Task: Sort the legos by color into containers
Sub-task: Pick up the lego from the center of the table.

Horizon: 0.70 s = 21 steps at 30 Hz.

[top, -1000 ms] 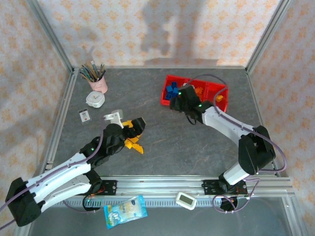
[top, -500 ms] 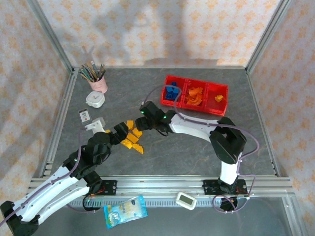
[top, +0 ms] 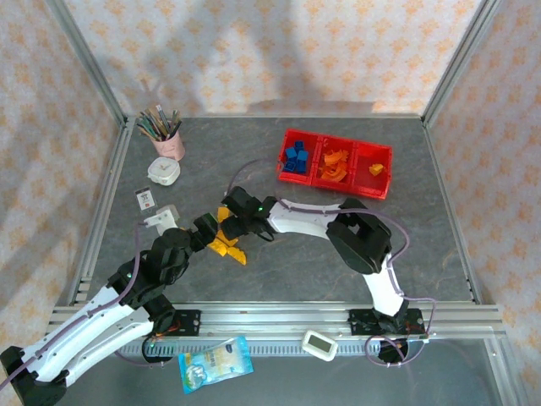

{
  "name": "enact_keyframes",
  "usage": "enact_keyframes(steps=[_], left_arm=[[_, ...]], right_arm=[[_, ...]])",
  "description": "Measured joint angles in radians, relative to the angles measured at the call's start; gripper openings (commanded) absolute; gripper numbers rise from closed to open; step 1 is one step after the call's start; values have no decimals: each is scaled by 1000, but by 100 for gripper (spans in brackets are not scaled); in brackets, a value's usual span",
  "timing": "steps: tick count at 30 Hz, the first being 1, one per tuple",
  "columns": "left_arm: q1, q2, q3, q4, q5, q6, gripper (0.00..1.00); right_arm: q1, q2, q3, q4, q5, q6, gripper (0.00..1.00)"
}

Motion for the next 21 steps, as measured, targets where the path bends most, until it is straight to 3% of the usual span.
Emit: enact_keyframes(steps=[15, 21], left_arm=[[0, 0, 0, 2, -2, 0, 99], [0, 1, 0, 9, 0, 1, 99]], right_arm=[[2, 60, 47, -16, 42, 20, 35], [2, 50, 36, -14, 54, 36, 28]])
